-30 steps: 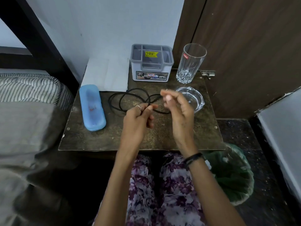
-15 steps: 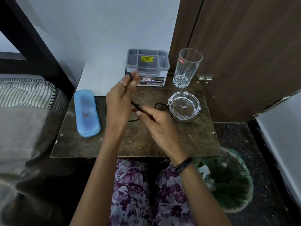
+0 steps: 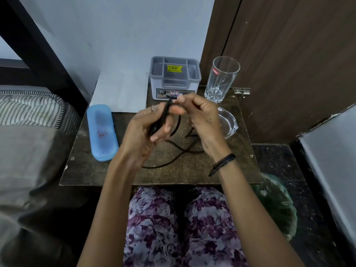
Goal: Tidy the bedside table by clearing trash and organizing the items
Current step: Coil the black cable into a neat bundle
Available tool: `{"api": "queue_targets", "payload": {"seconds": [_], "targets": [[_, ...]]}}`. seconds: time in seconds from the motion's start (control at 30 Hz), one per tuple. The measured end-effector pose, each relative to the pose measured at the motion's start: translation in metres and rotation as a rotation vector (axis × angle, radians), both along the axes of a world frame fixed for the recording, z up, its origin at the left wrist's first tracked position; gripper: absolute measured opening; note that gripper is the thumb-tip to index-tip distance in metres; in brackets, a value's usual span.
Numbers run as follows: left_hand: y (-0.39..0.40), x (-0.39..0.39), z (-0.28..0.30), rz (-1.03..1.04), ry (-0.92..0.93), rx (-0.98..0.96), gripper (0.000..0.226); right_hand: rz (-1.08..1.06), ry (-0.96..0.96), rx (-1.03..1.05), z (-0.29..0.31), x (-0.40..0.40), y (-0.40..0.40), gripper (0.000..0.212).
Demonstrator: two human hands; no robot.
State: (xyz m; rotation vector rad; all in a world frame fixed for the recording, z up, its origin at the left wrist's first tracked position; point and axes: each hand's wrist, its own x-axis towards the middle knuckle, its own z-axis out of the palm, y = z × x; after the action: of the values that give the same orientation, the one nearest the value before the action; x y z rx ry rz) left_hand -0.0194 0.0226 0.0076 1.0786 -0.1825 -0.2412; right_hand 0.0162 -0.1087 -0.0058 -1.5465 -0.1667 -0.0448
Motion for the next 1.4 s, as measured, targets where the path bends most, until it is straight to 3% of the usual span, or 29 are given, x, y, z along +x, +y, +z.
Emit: {"api": "queue_targets", "payload": {"seconds": [0.07, 0.13, 0.23, 0.3, 0.37, 0.4, 0.57, 0.7, 0.93, 1.03, 1.1, 1.17, 1.27, 1.4], "targets": [[-0.006, 0.009, 0.0, 0.102, 0.013, -0.156, 0.037, -0.015, 0.032, -0.087, -0.011, -0.003, 0.011, 0.022], [-0.01, 0.023, 0.0, 0.257, 0.023, -0.138, 0.032, 0.016, 0.046, -0.204, -0.02, -0.01, 0.019, 0.029], [-0.007, 0.036, -0.002, 0.456, -0.064, 0.376, 0.03, 0.078, 0.055, -0.312, -0.02, -0.023, 0.016, 0.029], [-0.003, 0.037, -0.008, 0.426, -0.221, 0.735, 0.021, 0.06, 0.056, -0.325, -0.013, -0.024, 0.007, 0.018], [0.0, 0.031, -0.014, 0.321, -0.29, 0.935, 0.015, 0.022, 0.034, -0.323, -0.005, -0.02, -0.002, 0.014], [-0.001, 0.028, -0.016, 0.295, -0.271, 0.941, 0.015, 0.014, 0.015, -0.326, -0.001, -0.018, -0.005, 0.013], [0.003, 0.013, -0.016, 0.098, -0.13, 0.728, 0.038, 0.09, -0.053, -0.273, 0.009, -0.011, -0.02, 0.016], [0.011, 0.007, -0.014, -0.083, -0.055, 0.39, 0.043, 0.136, -0.06, -0.105, 0.008, -0.01, -0.022, 0.004], [-0.008, 0.007, -0.007, 0.128, 0.071, -0.225, 0.05, 0.115, 0.079, -0.098, -0.017, -0.014, 0.006, 0.024], [-0.013, 0.017, -0.009, 0.274, 0.052, -0.273, 0.032, 0.171, 0.111, -0.208, -0.025, -0.019, 0.013, 0.02], [-0.012, 0.025, -0.013, 0.421, 0.06, -0.122, 0.025, 0.197, 0.138, -0.31, -0.026, -0.022, 0.013, 0.019], [-0.013, 0.027, -0.017, 0.48, -0.028, 0.256, 0.021, 0.202, 0.175, -0.374, -0.021, -0.024, 0.008, 0.018], [-0.015, 0.022, -0.023, 0.395, -0.283, 0.779, 0.01, 0.243, 0.25, -0.391, -0.008, -0.025, -0.006, 0.026], [-0.009, 0.024, -0.02, 0.425, -0.383, 0.905, 0.023, 0.334, 0.307, -0.345, 0.008, -0.032, -0.015, 0.029]]}}
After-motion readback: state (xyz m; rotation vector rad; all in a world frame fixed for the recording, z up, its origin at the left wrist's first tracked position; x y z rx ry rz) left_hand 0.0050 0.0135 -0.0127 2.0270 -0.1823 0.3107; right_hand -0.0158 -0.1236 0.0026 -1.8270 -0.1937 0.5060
